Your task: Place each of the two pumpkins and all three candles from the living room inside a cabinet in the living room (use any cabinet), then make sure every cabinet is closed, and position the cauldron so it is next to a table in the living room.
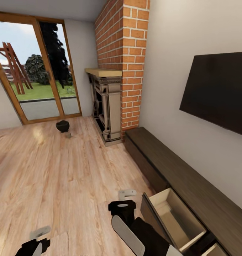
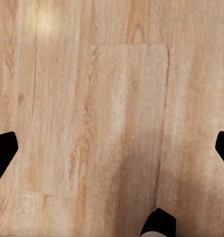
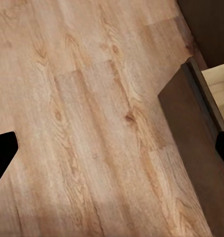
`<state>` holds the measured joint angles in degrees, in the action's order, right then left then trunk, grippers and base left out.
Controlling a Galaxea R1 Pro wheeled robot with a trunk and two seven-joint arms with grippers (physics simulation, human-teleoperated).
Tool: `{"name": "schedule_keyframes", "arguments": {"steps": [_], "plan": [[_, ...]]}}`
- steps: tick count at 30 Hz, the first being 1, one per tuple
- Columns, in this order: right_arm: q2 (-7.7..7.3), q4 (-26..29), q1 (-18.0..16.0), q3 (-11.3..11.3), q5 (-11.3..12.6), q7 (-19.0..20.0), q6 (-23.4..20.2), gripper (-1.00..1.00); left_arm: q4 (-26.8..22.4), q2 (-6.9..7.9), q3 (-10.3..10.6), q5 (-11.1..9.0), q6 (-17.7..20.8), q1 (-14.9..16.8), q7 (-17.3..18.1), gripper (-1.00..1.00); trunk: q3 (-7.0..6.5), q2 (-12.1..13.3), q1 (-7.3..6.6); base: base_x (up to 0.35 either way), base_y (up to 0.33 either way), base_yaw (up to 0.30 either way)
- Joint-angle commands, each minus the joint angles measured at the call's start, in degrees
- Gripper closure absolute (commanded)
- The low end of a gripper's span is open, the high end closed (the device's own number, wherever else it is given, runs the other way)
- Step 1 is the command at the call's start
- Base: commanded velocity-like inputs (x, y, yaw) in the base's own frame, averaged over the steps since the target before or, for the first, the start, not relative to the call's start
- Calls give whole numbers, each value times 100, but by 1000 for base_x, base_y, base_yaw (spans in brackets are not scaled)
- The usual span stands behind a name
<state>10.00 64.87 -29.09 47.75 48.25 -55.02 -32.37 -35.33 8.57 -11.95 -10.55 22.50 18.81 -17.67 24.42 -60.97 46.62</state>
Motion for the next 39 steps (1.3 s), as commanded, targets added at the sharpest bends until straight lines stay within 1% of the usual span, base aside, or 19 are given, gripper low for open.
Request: {"name": "schedule_keyframes", "arguments": {"steps": [1,8,23,32,35,39], "plan": [[0,0,0,9,0,1,1,-100,3,2,0,0,0,0,0,-100,-5,0,0,0,0,259],[0,-1,0,32,0,7,19,-100,242,5,-16,0,-11,0,0,-100,-53,0,0,0,0,217],[0,-88,0,33,0,17,14,-100,281,4,-22,0,-73,0,0,-100,-172,0,0,0,5,183],[0,-89,0,33,0,18,13,-100,281,5,-26,-7,-70,0,0,-100,-224,0,0,14,213,233],[0,-83,0,32,0,22,15,-100,281,11,-27,-8,-70,0,0,-100,-223,0,0,7,216,270],[0,-81,0,26,0,42,19,-100,281,13,-27,-8,-70,0,0,-100,-202,0,0,42,53,220]]}}
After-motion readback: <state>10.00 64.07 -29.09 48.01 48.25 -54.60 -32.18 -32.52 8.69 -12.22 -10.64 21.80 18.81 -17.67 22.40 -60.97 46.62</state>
